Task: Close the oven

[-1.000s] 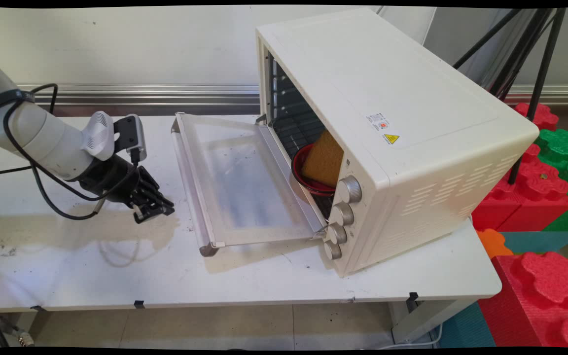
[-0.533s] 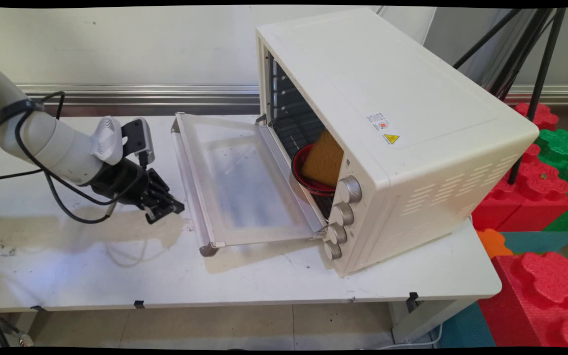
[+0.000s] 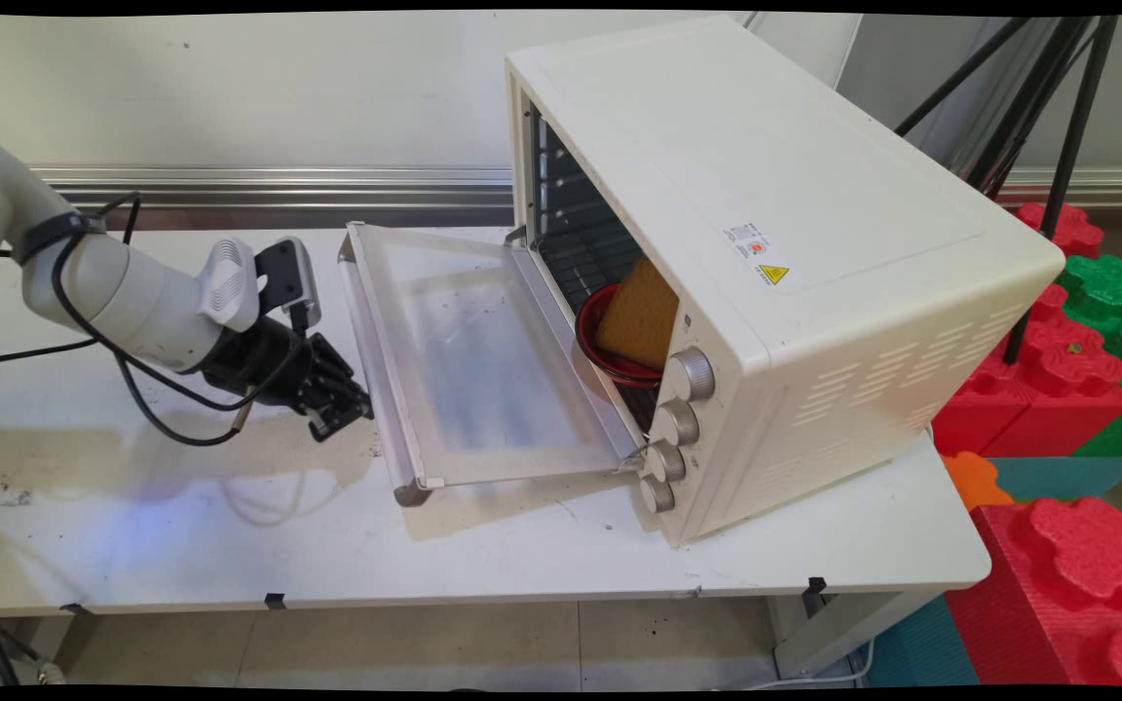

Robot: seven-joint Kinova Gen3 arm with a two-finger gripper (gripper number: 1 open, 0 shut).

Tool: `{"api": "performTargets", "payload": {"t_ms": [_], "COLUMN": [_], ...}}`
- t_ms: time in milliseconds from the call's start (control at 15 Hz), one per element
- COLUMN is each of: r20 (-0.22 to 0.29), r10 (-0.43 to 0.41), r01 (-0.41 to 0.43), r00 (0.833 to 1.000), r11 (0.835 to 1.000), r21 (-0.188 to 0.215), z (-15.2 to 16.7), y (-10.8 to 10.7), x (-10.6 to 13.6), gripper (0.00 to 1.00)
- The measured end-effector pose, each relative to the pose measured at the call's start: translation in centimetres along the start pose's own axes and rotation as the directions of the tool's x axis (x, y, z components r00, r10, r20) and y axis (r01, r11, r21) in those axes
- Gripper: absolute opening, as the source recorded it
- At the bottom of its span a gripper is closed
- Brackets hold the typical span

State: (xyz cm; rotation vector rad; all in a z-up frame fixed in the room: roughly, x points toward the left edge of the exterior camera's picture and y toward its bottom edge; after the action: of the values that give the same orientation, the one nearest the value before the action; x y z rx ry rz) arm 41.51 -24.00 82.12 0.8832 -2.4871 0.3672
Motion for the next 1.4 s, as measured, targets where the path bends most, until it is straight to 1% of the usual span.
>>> {"api": "performTargets", "payload": {"t_ms": [533,1000,1200,1400], "r20": [-0.08,-0.136,-0.163,-0.174], "r10": [-0.001,0.008,0.014,0.019], "r01": [0.003,-0.003,-0.008,-0.013], "r00": [0.997,0.991,0.986,0.985], "r11": [1.0,0.999,0.999,0.999], "r21": [0.021,0.035,0.038,0.035], "z": [-0.1,-1.5,-2.4,-3.2], "y": [-0.2,-0.6,-0.9,-1.2], "x": [1.6,3.3,4.5,5.6], "gripper": [0.0,0.0,0.0,0.0]}}
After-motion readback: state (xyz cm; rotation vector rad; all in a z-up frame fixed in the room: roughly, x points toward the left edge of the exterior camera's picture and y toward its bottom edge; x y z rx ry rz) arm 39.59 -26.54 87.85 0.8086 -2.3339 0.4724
